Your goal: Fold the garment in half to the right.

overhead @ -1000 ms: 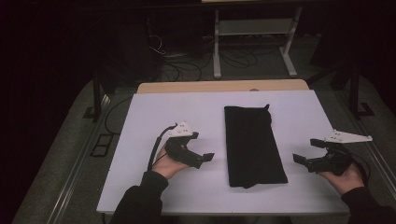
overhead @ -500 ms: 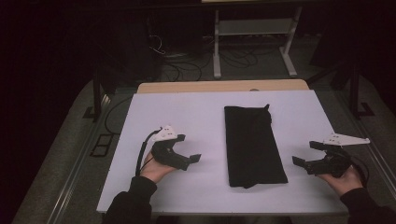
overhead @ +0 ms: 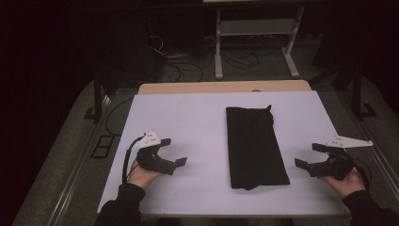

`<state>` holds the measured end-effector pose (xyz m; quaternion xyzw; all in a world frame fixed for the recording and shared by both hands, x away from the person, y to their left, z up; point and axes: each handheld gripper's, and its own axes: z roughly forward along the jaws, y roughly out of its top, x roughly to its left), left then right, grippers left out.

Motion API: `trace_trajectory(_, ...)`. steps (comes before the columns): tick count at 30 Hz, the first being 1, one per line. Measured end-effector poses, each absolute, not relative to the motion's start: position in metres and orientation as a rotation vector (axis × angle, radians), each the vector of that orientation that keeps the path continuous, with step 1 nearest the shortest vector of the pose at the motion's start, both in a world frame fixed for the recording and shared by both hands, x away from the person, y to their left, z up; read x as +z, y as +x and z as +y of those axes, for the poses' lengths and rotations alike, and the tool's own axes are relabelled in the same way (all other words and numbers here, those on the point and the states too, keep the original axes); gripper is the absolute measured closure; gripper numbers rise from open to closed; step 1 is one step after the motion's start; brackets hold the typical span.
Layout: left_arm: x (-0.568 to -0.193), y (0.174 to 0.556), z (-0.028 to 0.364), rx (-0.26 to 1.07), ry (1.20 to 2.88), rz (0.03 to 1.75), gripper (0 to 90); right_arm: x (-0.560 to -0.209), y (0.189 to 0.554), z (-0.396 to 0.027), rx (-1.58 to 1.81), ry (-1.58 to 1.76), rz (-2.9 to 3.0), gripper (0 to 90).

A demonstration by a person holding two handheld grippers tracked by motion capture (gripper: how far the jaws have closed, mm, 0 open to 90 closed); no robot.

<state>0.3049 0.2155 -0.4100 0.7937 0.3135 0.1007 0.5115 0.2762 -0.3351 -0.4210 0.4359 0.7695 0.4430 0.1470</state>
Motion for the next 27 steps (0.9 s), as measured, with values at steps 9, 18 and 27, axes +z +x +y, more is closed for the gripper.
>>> trace_trajectory(9, -0.414, 0.299, 0.235, 0.264, 1.872, 0.794, 0.0, -0.421, 0.275, -0.336, 1.282, 1.251, 2.207, 0.0)
trace_trajectory(18, -0.426, 0.291, 0.261, 0.295, 1.844, 0.855, 0.0, -0.421, 0.275, -0.336, 1.293, 1.246, 2.203, 0.0)
trace_trajectory(27, -0.43, 0.281, 0.286, 0.339, 1.813, 0.927, 0.0, -0.42, 0.274, -0.336, 1.308, 1.246, 2.19, 0.0)
